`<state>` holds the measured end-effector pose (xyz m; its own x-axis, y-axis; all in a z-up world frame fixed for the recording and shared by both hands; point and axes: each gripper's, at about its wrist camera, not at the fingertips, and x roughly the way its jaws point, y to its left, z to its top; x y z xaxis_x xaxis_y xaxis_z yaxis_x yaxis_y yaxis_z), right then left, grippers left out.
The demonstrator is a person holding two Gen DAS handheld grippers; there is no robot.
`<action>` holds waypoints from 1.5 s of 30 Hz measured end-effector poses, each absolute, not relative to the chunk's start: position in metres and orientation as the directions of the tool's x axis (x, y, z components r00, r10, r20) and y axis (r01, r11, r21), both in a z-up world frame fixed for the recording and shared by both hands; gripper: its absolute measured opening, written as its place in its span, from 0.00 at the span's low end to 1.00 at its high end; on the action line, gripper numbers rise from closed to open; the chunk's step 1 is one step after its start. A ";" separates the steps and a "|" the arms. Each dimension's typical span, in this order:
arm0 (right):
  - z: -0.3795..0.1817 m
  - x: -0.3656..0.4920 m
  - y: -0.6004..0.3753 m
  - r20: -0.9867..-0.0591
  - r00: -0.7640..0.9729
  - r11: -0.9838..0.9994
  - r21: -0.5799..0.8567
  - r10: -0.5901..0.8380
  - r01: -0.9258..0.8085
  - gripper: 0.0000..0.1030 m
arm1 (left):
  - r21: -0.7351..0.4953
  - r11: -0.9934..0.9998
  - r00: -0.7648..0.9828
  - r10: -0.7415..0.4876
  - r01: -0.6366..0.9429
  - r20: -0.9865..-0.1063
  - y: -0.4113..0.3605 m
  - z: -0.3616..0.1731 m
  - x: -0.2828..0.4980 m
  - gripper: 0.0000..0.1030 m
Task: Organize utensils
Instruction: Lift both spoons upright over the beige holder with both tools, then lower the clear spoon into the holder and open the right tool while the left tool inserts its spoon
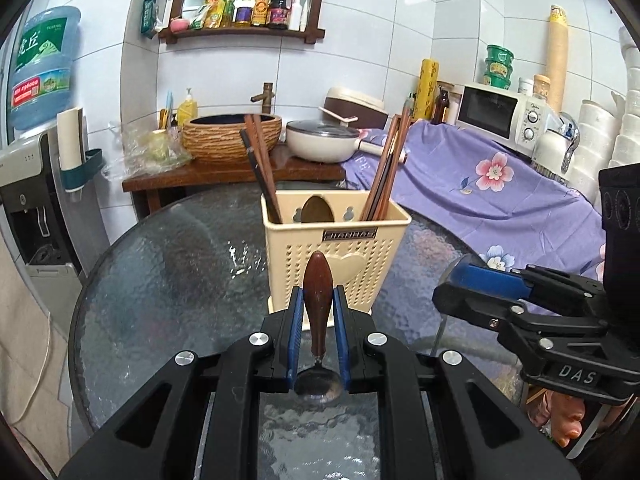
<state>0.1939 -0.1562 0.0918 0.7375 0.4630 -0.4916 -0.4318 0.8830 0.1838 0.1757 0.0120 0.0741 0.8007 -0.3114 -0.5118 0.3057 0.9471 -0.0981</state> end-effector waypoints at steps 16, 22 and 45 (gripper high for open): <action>0.198 0.240 -0.166 -0.331 0.853 0.914 0.114 0.404 -0.389 0.35 | -0.106 0.937 0.877 -0.349 0.333 -0.332 0.007 0.189 0.200 0.14; 0.214 0.271 -0.158 -0.265 0.922 0.957 0.005 0.281 -0.290 0.35 | -0.121 0.958 0.900 -0.287 0.261 -0.327 0.003 0.204 0.243 0.14; 0.092 0.293 -0.150 -0.406 0.887 0.966 -0.033 0.220 -0.255 0.35 | -0.117 0.972 0.836 -0.235 0.204 -0.496 -0.002 0.095 0.283 0.14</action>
<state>0.2929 -0.1495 0.0922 0.8871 0.2200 -0.4058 -0.2548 0.9664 -0.0330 0.2826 -0.0017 0.0953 0.8358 -0.2348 -0.4962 0.2036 0.9720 -0.1169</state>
